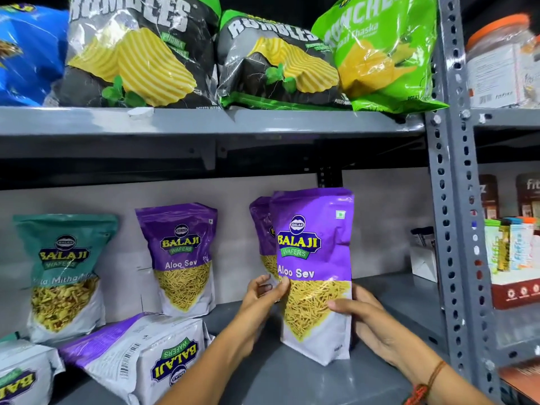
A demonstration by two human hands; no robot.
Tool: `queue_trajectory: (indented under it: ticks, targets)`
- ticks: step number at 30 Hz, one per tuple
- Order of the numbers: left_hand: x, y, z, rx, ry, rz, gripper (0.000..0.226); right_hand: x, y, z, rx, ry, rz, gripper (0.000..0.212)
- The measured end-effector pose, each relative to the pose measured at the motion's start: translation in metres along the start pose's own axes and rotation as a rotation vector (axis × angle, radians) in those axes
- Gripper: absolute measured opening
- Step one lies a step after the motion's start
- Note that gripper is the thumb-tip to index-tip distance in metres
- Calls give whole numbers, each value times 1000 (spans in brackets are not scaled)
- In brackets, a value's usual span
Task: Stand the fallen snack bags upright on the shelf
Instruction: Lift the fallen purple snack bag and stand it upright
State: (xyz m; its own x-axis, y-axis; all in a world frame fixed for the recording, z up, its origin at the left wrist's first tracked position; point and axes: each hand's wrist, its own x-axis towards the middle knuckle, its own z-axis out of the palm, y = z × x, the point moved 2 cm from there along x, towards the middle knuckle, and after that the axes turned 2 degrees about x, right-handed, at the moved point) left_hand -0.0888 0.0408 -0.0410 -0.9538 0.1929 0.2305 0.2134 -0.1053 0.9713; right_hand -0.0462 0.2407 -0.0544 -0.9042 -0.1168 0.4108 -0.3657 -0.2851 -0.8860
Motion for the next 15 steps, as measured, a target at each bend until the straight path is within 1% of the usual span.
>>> queue_trajectory:
  ticks: [2,3,5,6,7,9,11,12,13,14,15]
  targets:
    - [-5,2,2,5,-121,-9,42,4,5,-11,-41,87,-26,69]
    - [-6,0,3,24,-165,-19,47,5,8,-17,-65,147,-33,62]
    - [-2,-8,4,92,-192,-6,74,6,13,-24,-77,223,-26,34]
    - [-1,-12,4,109,-172,-2,77,6,15,-25,-94,224,-11,24]
    - [-2,-15,4,112,-142,14,71,8,16,-26,-108,217,2,20]
    - [-3,-19,5,100,-71,43,59,10,16,-26,-104,185,14,21]
    - [-7,-19,2,83,-34,55,55,9,15,-20,-141,161,50,38]
    - [-10,-18,2,85,-29,65,54,9,15,-17,-170,159,48,36]
    - [-12,-16,2,88,-25,67,56,9,13,-13,-201,177,24,27]
    - [-16,-13,1,82,-7,64,61,7,12,-8,-254,239,-23,26]
    - [-19,-10,3,74,33,78,68,6,11,-5,-325,333,-104,32]
